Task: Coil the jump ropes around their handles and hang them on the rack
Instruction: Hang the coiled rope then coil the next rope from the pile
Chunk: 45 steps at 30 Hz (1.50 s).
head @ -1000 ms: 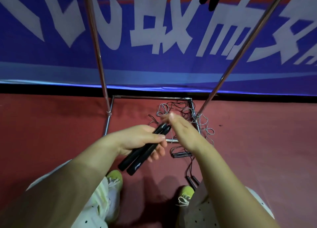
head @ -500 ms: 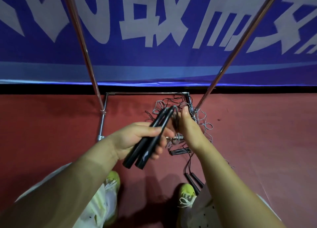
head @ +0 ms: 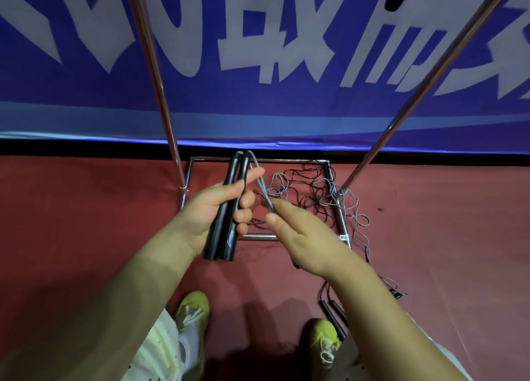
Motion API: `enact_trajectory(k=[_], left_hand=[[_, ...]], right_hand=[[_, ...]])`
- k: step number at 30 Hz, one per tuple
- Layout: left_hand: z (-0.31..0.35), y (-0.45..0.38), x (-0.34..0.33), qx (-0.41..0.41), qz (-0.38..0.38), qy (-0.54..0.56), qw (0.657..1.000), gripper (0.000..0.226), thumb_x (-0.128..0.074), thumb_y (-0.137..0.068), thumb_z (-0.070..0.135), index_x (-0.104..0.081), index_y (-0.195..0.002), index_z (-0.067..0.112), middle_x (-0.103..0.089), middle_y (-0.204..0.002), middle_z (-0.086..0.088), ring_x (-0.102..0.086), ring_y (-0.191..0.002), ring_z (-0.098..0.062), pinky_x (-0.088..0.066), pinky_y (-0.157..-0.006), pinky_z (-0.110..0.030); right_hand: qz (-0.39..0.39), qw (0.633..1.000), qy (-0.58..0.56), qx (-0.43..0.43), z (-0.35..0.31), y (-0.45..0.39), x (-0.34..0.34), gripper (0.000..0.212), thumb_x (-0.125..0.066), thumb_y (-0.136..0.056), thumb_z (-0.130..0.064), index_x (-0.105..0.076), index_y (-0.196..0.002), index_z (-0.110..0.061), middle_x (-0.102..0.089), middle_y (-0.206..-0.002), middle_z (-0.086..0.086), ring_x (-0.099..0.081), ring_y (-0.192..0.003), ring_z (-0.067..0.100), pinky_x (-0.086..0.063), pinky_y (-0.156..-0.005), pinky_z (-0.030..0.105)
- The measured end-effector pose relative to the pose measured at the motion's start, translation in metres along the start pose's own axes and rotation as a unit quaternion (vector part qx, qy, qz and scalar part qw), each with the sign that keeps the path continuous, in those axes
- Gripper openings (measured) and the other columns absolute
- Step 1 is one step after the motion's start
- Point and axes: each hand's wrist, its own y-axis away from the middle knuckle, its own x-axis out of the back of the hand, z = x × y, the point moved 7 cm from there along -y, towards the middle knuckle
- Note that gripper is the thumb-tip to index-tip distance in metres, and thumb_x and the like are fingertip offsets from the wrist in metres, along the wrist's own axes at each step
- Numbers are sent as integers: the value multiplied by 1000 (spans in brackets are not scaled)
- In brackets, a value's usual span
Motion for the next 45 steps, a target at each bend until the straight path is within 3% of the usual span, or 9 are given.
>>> enact_trajectory(k=[5,11,15,19,24,30,34,41,45], left_hand=[[-1,1,22,56,73,-141,986,37,-51,-86,11,-58,-122,15,-51,-60,-1,-46,-43,-10,-41,-39,-21],[-34,13,11,190,-69,-345,916,5,-61,-77,14,-58,-74,16,-54,-59,-2,-49,-44,-12,-42,-43,-22],[-47,26,-5,233,-186,-319,900,31,-57,-80,13,-63,-111,18,-53,-61,-1,-50,-46,-10,-43,-44,-20],[-40,29,-20,195,-254,-204,925,34,-69,-79,19,-66,-113,18,-52,-62,-2,-50,-45,-10,-44,-45,-21],[-35,26,-21,165,-286,-134,934,40,-75,-79,36,-66,-114,20,-53,-65,-1,-52,-48,-9,-46,-47,-22],[-33,22,-29,142,-272,-135,942,40,-75,-78,41,-68,-111,21,-52,-64,0,-50,-47,-9,-45,-48,-22],[-25,17,-25,132,-232,-140,954,42,-79,-73,45,-70,-107,22,-52,-63,-1,-49,-46,-11,-45,-47,-24],[-21,13,-19,115,-129,-146,974,20,-68,-79,32,-68,-97,22,-50,-59,-2,-45,-42,-12,-42,-43,-22],[-19,6,-19,93,-62,-151,982,28,-59,-77,29,-56,-105,25,-50,-58,-2,-44,-42,-12,-41,-41,-23]], right_hand=[[72,993,96,8,-21,3,38,15,-59,-92,-24,-68,-104,-22,-59,-73,-17,-52,-70,5,-42,-67,25],[39,994,-91,36,-22,-9,44,10,-72,-82,-16,-66,-75,-21,-65,-69,0,-57,-64,10,-47,-64,31],[-15,944,-330,23,-3,-21,31,11,-72,-71,-15,-63,-66,-18,-55,-57,-3,-48,-53,9,-41,-54,19],[-66,851,-522,-9,8,-28,1,32,-87,-59,-40,-59,-61,-23,-54,-49,-1,-48,-36,8,-36,-39,14],[-42,844,-533,-33,9,-25,-10,23,-50,-89,-24,-40,-71,-11,-48,-39,3,-38,-31,11,-24,-39,20],[-40,811,-579,-81,14,-24,-14,25,-61,-80,-18,-48,-65,-3,-44,-37,1,-36,-34,10,-23,-41,23],[-25,828,-560,-16,19,-22,8,57,-78,-63,-57,-66,-75,-3,-49,-50,1,-41,-44,9,-31,-47,19],[99,914,-395,-5,25,-12,26,3,-66,-73,-13,-64,-71,-14,-58,-52,-6,-46,-43,-1,-36,-45,10],[203,915,-346,-46,34,-13,26,32,-72,-78,-18,-48,-57,-12,-39,-45,-11,-30,-44,3,-27,-45,15]])
